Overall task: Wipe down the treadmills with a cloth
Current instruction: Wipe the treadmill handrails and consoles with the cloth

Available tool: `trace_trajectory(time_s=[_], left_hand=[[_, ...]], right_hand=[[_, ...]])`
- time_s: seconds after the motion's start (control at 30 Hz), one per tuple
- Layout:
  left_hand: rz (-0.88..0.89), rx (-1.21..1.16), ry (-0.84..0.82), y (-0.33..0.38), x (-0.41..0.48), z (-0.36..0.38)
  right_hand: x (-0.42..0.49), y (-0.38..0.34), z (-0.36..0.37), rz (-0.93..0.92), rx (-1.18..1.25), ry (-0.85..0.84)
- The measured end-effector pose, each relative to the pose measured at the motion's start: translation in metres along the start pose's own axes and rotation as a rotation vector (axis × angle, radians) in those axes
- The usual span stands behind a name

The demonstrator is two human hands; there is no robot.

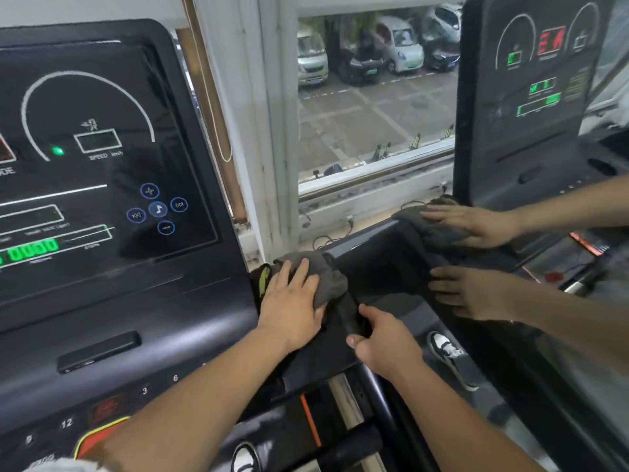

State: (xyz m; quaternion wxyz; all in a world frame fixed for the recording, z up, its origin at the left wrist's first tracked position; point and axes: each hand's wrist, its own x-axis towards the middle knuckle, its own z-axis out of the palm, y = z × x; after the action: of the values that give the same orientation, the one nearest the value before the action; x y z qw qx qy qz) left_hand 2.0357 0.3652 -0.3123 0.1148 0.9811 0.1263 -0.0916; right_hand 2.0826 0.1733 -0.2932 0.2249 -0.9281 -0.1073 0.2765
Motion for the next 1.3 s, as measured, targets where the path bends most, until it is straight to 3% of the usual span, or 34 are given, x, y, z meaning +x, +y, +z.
trace_trajectory(time_s=[0.13,0.23,0.37,0.43,0.57,0.83,1.03,1.3], left_hand=[[0.209,-0.056,0.132,0.011,-0.079,0.023],[0.324,-0.148,0.132,0.013,-0.117,0.026],[0.183,-0.176,0.09,0.012,-0.108,0.007],[0.106,-0.066,0.013,0.015,-0.091,-0.003],[0.087,0.012,-0.083,0.023,-0.073,0.001],[0.175,0.002,0.057,0.029,-0.098,0.013],[0.042,0.017,-0.15,0.042,-0.058,-0.014],[0.079,0.032,0.001,0.029,-0.082,0.001]], right_hand=[[0.003,0.003,-0.003,-0.008,-0.012,0.016],[0.003,0.002,-0.004,-0.01,-0.01,0.003],[0.002,-0.002,-0.004,-0.007,-0.01,0.002],[0.001,-0.003,-0.005,-0.011,-0.019,0.01],[0.002,-0.005,-0.006,-0.03,-0.028,0.012],[0.005,-0.005,-0.006,-0.004,-0.043,-0.013],[0.004,-0.008,-0.008,0.021,-0.047,-0.03],[0.004,-0.014,-0.01,0.024,-0.058,-0.041]])
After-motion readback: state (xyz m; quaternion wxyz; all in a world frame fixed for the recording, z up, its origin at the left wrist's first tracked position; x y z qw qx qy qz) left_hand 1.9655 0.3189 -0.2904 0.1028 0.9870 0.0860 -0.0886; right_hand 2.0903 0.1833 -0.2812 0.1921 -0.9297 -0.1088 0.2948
